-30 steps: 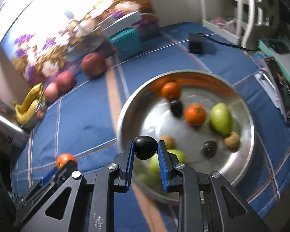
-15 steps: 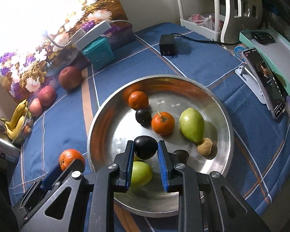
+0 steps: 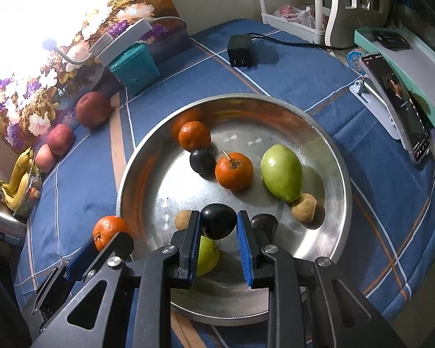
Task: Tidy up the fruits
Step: 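Carry the black plum and tangerine over the steel bowl with both tools, then open both tools to drop the plum and tangerine into the bowl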
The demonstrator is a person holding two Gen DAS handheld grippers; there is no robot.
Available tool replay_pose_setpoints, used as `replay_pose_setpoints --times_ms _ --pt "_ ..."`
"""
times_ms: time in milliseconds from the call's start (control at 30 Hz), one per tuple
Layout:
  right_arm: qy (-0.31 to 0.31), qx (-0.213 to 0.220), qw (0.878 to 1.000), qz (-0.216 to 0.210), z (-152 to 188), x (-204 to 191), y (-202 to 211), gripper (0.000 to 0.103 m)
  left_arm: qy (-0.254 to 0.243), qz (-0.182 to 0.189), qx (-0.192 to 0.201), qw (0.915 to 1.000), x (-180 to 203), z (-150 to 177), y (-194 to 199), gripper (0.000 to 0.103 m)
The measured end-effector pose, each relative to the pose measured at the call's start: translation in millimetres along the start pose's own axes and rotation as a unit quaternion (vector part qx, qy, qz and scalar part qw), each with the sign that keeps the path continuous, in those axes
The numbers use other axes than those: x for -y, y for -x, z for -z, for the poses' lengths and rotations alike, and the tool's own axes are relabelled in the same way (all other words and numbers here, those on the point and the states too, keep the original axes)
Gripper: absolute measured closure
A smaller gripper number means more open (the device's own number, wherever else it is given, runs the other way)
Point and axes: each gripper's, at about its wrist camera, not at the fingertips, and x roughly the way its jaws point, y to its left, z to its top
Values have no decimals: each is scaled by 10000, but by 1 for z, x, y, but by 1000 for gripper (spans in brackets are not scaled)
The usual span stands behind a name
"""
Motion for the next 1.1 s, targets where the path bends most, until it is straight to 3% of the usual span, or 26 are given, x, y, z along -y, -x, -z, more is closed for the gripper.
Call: replay_pose_setpoints --times_ms 367,633,767,933,1000,1100 --pt "-96 17 9999 66 -1 4 0 77 42 27 28 10000 -1 -2 4 51" --pt "-4 30 10000 47 1 0 2 77 243 -154 -10 9996 -14 -1 7 42" --pt "110 6 9999 43 2 -5 1 77 383 -384 -33 9985 -27 -1 10 41" --pt "304 -10 9995 69 5 -14 1 77 676 -787 -81 9946 -48 1 13 27" --pt "423 -35 9990 108 6 -19 -1 75 776 -911 -92 9928 -57 2 14 21" --pt "620 -42 9978 232 8 -27 -3 59 964 -1169 -134 9884 -71 4 15 11"
